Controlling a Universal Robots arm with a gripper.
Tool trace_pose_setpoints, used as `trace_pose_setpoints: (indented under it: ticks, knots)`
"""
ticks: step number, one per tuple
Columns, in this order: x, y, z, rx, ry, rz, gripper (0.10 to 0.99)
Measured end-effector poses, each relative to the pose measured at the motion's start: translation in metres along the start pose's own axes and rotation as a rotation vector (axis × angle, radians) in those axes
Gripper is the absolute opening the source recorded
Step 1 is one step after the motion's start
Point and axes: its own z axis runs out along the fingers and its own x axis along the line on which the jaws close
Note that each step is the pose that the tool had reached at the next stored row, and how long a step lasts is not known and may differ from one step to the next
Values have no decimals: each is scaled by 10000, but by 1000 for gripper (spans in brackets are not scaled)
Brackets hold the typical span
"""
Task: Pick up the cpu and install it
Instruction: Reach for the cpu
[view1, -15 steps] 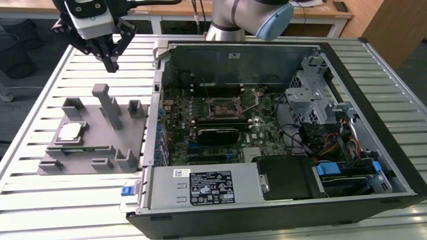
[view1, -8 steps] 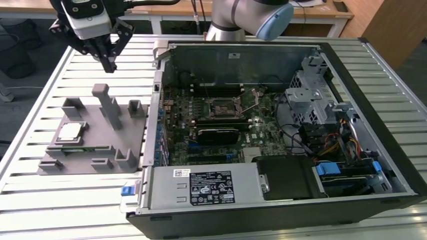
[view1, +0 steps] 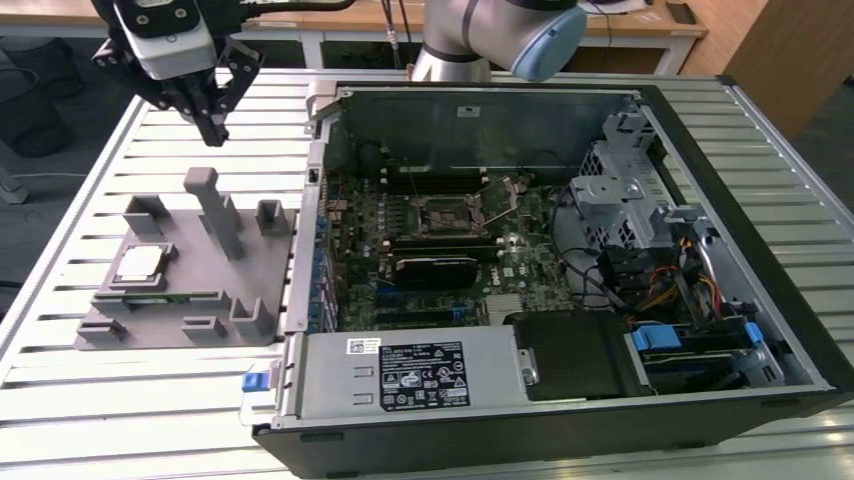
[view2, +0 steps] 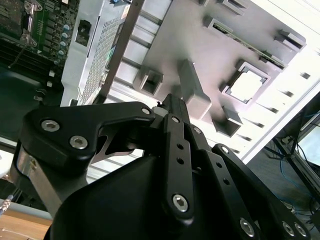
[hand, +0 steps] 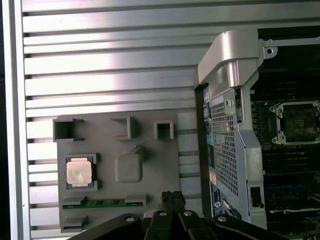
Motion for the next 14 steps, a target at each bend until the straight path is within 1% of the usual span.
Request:
trace_pose_setpoints:
  ticks: [14]
  knots:
    - [93,-7,9,0,5,0,106]
